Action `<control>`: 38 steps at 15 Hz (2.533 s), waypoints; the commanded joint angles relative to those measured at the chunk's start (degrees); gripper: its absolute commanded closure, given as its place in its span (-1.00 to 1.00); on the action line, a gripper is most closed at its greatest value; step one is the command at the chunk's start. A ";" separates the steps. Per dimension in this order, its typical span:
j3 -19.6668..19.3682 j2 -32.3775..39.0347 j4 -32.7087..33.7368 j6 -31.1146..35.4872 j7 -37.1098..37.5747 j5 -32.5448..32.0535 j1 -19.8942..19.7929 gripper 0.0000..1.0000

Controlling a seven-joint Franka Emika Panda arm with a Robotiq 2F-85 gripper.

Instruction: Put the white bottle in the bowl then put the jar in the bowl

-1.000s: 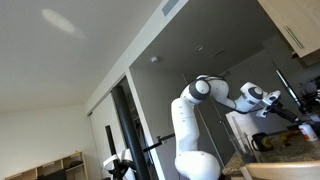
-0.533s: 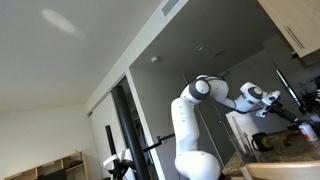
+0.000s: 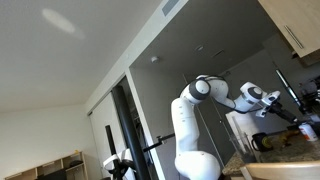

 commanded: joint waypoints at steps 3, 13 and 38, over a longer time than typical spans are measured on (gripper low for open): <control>-0.89 3.83 3.10 -2.04 0.35 0.22 -0.01 -1.00; -3.98 7.94 6.46 1.38 7.17 -4.82 1.54 -1.00; -6.84 7.73 7.07 1.25 20.14 -15.75 3.38 0.43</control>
